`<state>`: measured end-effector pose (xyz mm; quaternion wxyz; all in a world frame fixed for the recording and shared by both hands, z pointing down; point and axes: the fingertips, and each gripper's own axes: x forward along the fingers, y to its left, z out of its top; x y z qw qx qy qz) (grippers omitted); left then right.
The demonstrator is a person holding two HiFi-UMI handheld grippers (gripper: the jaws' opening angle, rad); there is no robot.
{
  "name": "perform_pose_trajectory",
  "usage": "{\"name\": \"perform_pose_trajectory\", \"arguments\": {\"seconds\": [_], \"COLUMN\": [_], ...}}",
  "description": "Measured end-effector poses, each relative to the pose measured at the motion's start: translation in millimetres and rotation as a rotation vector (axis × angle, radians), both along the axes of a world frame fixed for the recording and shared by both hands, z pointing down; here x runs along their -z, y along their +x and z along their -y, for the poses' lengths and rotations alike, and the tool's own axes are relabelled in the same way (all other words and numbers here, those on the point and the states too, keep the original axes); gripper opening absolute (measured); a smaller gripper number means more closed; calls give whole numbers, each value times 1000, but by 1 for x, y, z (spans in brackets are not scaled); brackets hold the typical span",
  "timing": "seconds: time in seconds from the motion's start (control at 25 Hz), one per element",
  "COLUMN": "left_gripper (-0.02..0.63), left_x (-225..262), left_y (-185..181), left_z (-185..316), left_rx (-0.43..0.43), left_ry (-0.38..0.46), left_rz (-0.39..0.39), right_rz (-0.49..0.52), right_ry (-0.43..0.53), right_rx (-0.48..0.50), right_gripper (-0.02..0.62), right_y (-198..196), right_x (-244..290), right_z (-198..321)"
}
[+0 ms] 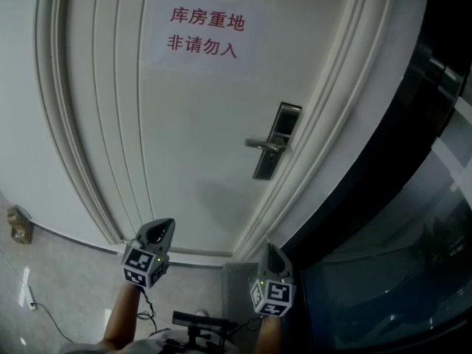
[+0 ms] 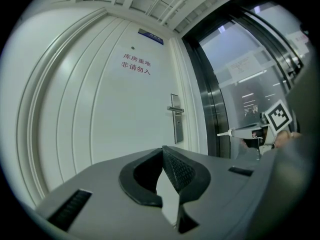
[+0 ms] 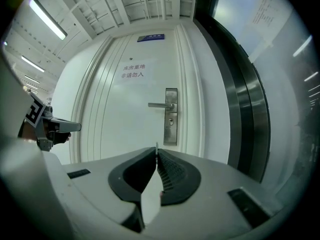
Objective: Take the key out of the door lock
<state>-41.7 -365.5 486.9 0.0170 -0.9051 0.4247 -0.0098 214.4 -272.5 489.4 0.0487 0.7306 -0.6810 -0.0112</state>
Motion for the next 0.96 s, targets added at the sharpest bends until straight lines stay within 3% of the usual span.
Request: {"name": "perform_pose_trajectory", "arguments": {"seconds": [0.96], "left_gripper": [8], "left_x": [2], "left_y": [-5], "left_z": [-4], "left_rx": [7], "left_ry": [4], "left_rz": [-1], "right_rz": [-18], "right_ry": [3], "right_rx": [8], "right_gripper": [20], "right_y": [-6], "right_x": [0], "right_z": [-1]}}
